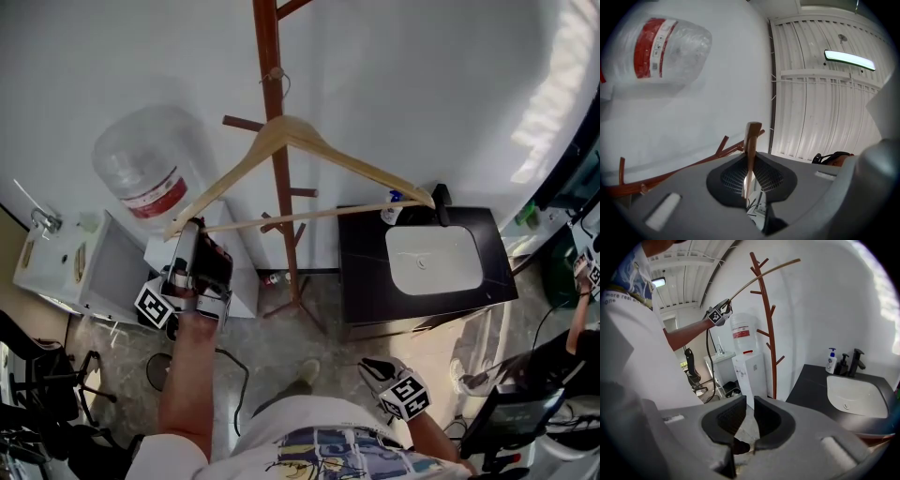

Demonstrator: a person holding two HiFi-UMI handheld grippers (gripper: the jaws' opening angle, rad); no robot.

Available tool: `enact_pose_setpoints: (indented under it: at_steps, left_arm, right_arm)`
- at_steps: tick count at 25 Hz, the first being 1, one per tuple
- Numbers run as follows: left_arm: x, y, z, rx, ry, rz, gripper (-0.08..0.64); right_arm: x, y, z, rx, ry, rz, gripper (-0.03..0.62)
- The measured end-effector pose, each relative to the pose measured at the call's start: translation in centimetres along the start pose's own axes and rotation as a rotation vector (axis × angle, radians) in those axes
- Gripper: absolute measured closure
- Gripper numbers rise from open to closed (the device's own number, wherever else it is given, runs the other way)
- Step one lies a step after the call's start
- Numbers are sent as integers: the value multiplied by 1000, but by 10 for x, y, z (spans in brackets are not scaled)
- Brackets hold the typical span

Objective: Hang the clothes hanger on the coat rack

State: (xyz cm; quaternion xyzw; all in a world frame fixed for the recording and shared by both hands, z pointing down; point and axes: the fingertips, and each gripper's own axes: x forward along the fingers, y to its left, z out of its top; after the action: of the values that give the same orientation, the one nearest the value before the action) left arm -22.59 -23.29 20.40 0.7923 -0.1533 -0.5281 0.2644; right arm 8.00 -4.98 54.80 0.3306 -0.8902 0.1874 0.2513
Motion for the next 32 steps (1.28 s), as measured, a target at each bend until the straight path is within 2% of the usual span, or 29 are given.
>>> enact_pose_setpoints:
  at_steps: [10, 21, 32]
  left_arm:
    - [-8, 21, 4, 66, 43, 28, 526]
    - [-10, 55, 5, 138, 103, 62, 523]
    - [-9, 88, 5, 281, 163, 156, 523]
  right_arm:
    - [15, -2, 8, 0, 16, 24, 540]
    - [22, -13, 17, -10, 32, 11, 540]
    - [27, -27, 44, -49, 12, 10, 540]
